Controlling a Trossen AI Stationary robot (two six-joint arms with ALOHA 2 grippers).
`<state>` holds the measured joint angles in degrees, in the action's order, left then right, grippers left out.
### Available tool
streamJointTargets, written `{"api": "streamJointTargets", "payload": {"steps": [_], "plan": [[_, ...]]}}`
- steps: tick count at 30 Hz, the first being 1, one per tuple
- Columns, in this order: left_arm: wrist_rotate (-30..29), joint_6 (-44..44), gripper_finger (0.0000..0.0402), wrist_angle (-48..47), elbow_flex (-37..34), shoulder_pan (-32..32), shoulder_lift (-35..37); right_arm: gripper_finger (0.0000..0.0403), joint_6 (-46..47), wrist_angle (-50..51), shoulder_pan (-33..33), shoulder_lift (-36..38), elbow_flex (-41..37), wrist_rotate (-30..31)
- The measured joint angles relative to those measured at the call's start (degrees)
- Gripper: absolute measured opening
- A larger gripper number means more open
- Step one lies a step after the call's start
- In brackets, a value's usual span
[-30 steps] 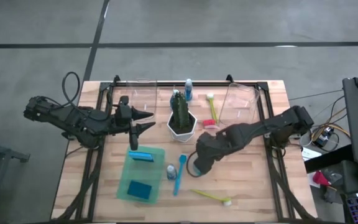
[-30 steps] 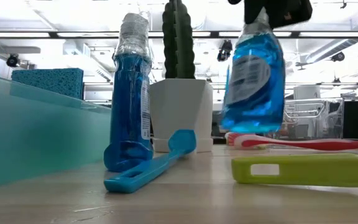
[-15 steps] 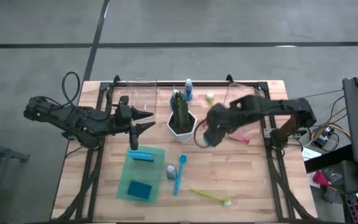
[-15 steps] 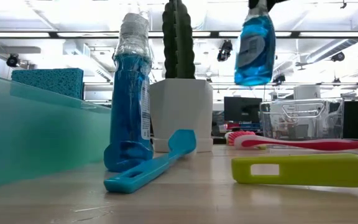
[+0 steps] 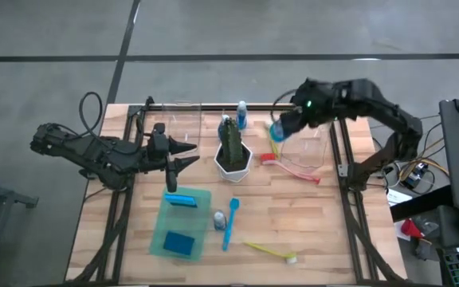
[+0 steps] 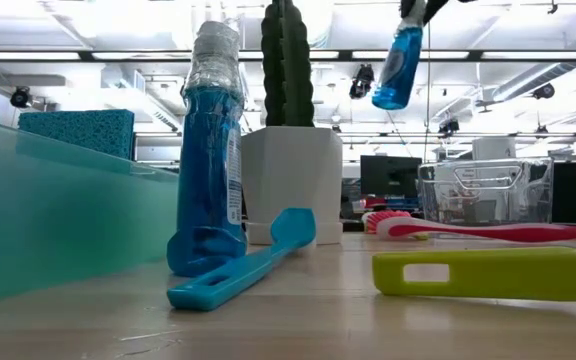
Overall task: Pick & Place Kitchen Sink Supplies
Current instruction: Put the blue dishwashing liquid bottle into the right transparent bin
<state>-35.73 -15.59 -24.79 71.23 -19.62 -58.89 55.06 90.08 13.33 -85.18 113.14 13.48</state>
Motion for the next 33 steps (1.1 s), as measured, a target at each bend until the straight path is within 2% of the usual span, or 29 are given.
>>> {"api": "streamJointTargets", "payload": {"steps": [8, 14, 18, 33], "plan": [[-0.02, -0.09, 0.0154, 0.73, 0.01, 0.00, -0.04, 0.0141, -8.60, -0.02, 16.22, 1.00, -0.04, 1.83], [-0.04, -0.11, 0.0154, 0.80, -0.01, 0.00, -0.04, 0.0141, -13.83, -0.13, 24.85, -1.10, -1.84, -0.85], [-0.10, -0.84, 0.0154, 0.80, 0.01, -0.04, -0.04, 0.0141, -15.25, -0.14, 27.64, -1.58, -6.51, -3.44], [-0.17, -2.53, 0.0154, 0.78, 0.02, -0.02, -0.07, 0.0141, -14.82, -0.62, 31.03, 3.34, -26.30, -3.30]]}}
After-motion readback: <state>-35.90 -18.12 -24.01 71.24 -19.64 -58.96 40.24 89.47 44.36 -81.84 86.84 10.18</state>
